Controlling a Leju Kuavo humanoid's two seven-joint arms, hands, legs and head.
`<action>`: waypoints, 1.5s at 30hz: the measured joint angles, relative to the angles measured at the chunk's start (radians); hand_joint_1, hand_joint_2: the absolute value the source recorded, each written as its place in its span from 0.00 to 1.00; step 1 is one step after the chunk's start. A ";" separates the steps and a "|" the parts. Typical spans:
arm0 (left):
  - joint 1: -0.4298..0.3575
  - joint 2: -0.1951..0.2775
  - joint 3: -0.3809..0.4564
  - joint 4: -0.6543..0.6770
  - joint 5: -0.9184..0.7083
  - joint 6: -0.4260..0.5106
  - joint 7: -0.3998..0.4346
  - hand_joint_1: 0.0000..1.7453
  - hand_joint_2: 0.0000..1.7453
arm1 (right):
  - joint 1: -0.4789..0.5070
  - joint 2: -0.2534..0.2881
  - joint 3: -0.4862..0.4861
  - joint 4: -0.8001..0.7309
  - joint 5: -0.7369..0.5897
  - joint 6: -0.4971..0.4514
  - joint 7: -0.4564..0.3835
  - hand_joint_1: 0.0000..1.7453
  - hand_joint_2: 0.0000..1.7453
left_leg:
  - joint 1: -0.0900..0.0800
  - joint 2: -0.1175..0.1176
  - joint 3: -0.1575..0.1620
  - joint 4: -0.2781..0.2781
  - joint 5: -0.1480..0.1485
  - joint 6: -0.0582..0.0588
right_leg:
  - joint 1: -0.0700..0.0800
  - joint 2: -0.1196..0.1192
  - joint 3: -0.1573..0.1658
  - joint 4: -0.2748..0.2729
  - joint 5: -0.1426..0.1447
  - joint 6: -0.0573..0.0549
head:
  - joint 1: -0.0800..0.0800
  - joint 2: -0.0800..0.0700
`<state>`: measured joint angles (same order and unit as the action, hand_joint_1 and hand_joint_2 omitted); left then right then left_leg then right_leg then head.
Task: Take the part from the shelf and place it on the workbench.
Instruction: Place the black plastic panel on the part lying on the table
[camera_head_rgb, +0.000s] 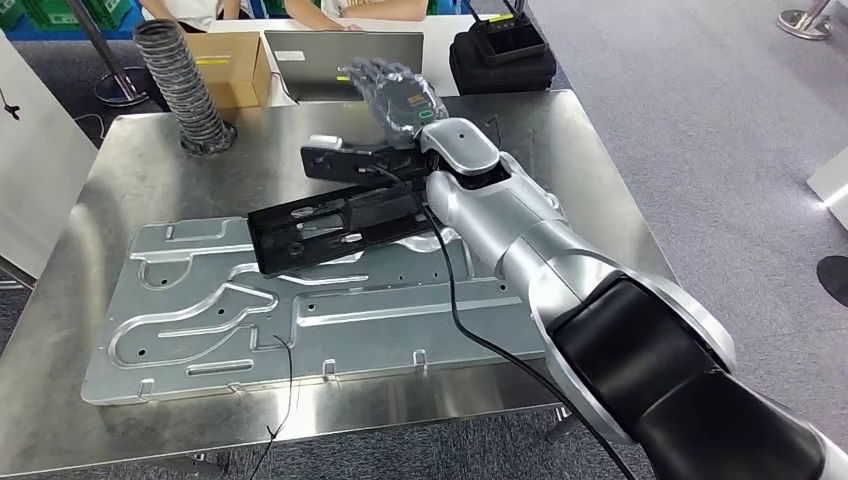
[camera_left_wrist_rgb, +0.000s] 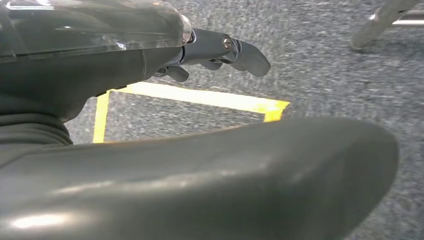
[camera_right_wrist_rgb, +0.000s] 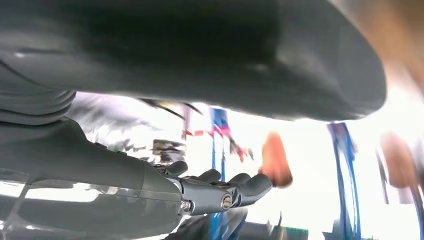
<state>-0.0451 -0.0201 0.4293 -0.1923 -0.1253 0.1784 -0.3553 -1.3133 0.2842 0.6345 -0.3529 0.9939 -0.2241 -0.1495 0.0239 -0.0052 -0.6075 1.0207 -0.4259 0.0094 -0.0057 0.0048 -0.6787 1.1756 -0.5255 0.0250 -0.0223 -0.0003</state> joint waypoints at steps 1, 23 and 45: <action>0.000 0.000 0.002 0.000 0.000 -0.006 -0.008 0.00 0.00 | 0.017 -0.010 -0.037 -0.023 -0.060 -0.085 -0.044 0.00 0.00 | -0.001 0.000 0.000 0.000 0.000 0.002 | 0.000 0.000 -0.032 0.067 -0.026 0.002 | 0.000 0.000; 0.025 -0.014 0.104 0.000 0.030 -0.039 -0.053 0.00 0.00 | 0.867 -0.274 -0.644 -1.353 -0.131 -0.476 -0.452 0.00 0.00 | -0.002 -0.001 0.013 0.029 -0.025 -0.031 | 0.005 -0.017 0.091 -0.164 0.083 -0.028 | 0.000 0.000; 0.019 -0.011 0.147 -0.002 -0.032 -0.053 -0.065 0.00 0.00 | 1.413 -0.202 -0.991 -1.761 -0.164 -0.475 -0.545 0.00 0.00 | -0.007 0.002 -0.072 0.065 -0.026 -0.033 | -0.001 -0.006 0.172 -0.203 0.046 -0.044 | 0.000 0.000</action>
<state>-0.0260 -0.0310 0.5766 -0.1938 -0.1574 0.1259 -0.4207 0.0993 0.0819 -0.3561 -2.1141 0.8303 -0.6993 -0.6943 0.0167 -0.0036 -0.6798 1.0862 -0.4521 -0.0241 -0.0067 -0.0013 -0.5070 0.9725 -0.4797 -0.0192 -0.0223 -0.0003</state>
